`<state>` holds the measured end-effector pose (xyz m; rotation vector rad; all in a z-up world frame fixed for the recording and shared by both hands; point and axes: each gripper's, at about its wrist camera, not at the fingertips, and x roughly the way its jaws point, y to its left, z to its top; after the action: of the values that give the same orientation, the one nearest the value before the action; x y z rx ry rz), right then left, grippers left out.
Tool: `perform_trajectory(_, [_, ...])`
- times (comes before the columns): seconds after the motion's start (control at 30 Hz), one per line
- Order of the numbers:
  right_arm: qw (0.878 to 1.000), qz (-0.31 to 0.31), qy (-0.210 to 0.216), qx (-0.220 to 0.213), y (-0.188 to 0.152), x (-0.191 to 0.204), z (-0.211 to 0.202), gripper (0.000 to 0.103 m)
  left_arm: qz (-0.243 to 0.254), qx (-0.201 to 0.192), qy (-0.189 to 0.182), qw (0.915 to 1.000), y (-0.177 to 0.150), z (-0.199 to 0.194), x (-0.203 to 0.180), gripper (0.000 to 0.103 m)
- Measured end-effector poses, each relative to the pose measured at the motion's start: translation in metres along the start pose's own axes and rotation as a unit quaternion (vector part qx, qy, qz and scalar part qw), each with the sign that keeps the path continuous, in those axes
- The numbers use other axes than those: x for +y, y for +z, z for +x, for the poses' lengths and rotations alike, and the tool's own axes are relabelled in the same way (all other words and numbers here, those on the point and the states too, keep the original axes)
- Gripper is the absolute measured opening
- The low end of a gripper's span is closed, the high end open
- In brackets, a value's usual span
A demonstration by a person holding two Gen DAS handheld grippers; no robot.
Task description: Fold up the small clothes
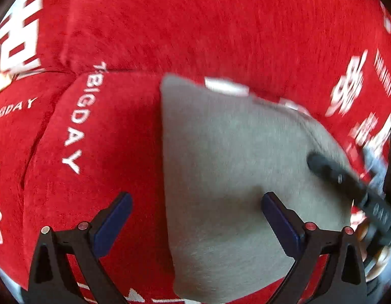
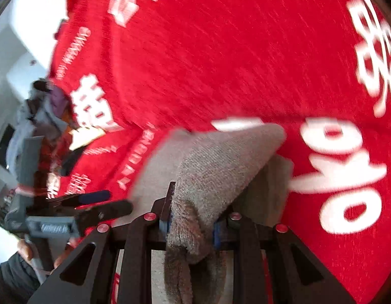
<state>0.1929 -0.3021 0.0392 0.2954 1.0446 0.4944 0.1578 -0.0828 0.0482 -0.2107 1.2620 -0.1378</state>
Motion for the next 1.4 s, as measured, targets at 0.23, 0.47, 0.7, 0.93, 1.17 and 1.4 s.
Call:
perform_trajectory(0.23, [0.997, 0.057, 0.036, 0.023, -0.020, -0.041, 0.015, 0.036, -0.003, 0.022, 0.006, 0.9997, -0.013, 0.017, -0.003, 0.102])
perform_trajectory(0.47, [0.990, 0.126, 0.065, -0.020, 0.010, -0.064, 0.016, 0.067, 0.005, -0.026, 0.037, 0.9990, 0.005, 0.000, -0.007, 0.102])
perform_trajectory(0.7, [0.999, 0.041, -0.020, -0.018, 0.035, -0.032, 0.045, 0.019, -0.009, 0.039, 0.062, 0.9972, 0.021, 0.052, -0.007, 0.103])
perform_trajectory(0.93, [0.988, 0.056, -0.139, 0.019, 0.037, -0.051, 0.062, 0.024, -0.062, 0.053, -0.011, 0.9966, 0.016, 0.050, 0.024, 0.103])
perform_trajectory(1.17, [0.991, -0.015, -0.118, -0.055, -0.003, 0.005, -0.016, 0.069, -0.005, -0.016, 0.007, 0.9998, -0.001, -0.006, 0.014, 0.103])
perform_trajectory(1.4, [0.984, -0.110, -0.140, -0.015, -0.055, 0.059, 0.003, 0.070, 0.017, -0.018, 0.027, 0.9993, -0.037, 0.004, 0.023, 0.103])
